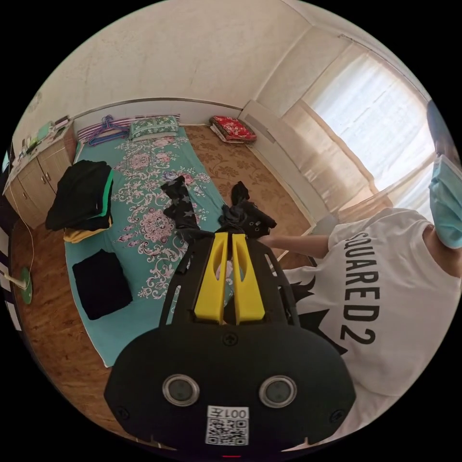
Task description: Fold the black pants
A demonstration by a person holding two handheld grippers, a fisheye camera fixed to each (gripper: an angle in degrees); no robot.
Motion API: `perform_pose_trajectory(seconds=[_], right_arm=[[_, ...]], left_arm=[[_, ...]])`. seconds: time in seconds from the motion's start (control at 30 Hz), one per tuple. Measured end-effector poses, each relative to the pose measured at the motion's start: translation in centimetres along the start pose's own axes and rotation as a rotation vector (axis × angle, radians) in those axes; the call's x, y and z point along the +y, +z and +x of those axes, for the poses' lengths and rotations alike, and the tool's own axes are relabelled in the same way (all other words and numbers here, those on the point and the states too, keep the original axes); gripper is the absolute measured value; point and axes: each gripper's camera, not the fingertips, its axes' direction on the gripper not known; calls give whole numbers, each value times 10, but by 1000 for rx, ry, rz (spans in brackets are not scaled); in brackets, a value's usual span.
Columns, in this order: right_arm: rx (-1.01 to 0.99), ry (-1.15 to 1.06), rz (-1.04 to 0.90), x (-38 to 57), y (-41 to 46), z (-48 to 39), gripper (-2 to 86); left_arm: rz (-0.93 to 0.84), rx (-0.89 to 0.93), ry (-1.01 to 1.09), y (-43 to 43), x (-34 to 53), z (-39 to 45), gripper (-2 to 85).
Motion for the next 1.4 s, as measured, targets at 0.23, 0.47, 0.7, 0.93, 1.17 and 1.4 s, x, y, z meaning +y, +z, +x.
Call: perform_pose_trajectory(seconds=[0.23,0.47,0.7,0.93,1.17,1.4], right_arm=[[83,116,150,16,-36,1,111],[28,189,272,42,-72,14,116],[-12,275,270,41,-64,37,116],[-12,301,243,31,-32,39,41],[155,278,138,89,-90,9,21],[-122,512,-409,189,-40,4,16]], left_arm=[[9,32,38,-7,3,-20,-9],[18,81,52,-12,-4,-37,-9],[17,128,22,-5,-24,-46,-9],[19,82,-40,12,-54,-48,-9],[-381,-178,-182,105,-46,-66,-9],[-529,87,-424,281,-20,-108,-8]])
